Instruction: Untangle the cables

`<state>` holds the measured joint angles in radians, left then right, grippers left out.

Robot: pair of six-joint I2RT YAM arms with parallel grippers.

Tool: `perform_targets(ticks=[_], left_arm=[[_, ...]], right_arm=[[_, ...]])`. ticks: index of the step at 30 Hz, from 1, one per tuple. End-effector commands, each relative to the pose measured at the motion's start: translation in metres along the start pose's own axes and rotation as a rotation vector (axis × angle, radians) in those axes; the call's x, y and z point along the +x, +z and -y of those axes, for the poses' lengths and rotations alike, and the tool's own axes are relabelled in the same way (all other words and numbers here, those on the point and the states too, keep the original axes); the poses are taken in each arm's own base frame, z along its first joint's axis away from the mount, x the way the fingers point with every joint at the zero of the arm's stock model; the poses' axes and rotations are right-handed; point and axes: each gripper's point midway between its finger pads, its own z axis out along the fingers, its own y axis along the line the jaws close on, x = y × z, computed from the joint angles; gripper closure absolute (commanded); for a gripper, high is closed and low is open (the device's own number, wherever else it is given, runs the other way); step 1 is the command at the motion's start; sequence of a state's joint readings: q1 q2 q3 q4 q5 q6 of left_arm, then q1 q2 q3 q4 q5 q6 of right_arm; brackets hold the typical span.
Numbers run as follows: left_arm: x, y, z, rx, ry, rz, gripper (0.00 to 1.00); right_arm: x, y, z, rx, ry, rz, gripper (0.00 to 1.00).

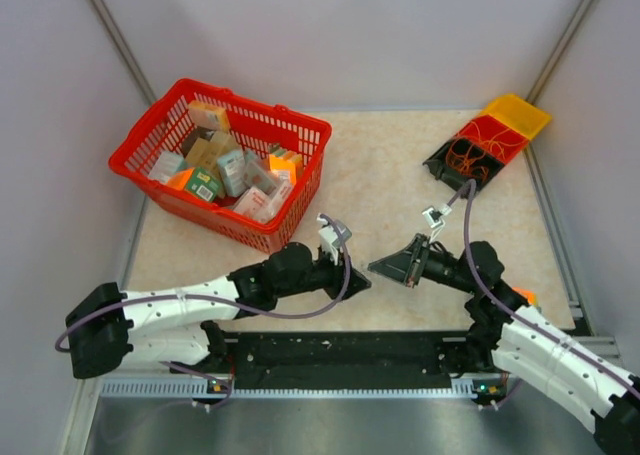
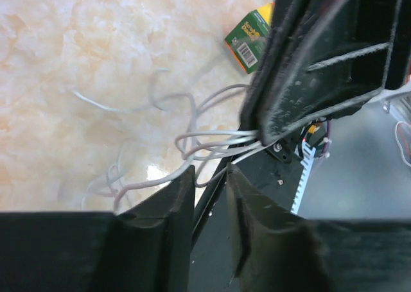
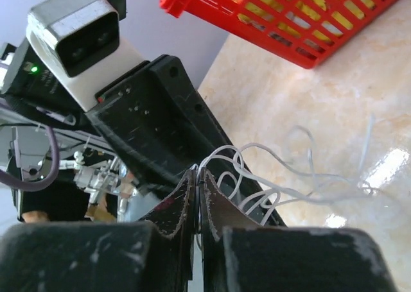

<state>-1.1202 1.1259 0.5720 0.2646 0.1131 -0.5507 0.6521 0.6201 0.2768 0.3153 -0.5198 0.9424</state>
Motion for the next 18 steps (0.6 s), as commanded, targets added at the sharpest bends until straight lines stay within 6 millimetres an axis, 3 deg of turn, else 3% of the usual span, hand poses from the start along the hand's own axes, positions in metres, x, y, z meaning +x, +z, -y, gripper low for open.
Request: perform_targets(ticks=[1,2,3,5,10,14,18], left_arm=[[-0.027,-0.004,0.006,-0.009,0.059,0.061,0.84],[-0.03,-0.007,0.007,-0.016,0.067,0.067,0.96],[-0.033,-0.01,0.006,-0.029,0.072,0.072,1.0],[-0.039,-0.019,0.006,-0.044,0.096,0.083,1.0],[-0.069,-0.053,0.011,-0.077,0.133,0.194,1.0],[-0.088,-0.079,0.017,-0.084,0.147,0.268,1.0],[-0.106,-0.103,0.028,-0.082,0.16,0.3,1.0]], right_arm=[[-0.018,-0.009,-0.033,-0.055,-0.064,0.052,1.0],[-0.02,-0.01,-0.027,-0.017,-0.073,0.063,1.0],[-0.021,-0.013,-0.021,0.02,-0.08,0.073,1.0],[-0.025,-0.018,-0.009,0.1,-0.095,0.104,0.94],[-0.029,-0.03,0.024,0.278,-0.132,0.14,0.93],[-0.029,-0.041,0.055,0.433,-0.13,0.16,0.66],[-0.022,-0.048,0.087,0.562,-0.121,0.155,0.62]])
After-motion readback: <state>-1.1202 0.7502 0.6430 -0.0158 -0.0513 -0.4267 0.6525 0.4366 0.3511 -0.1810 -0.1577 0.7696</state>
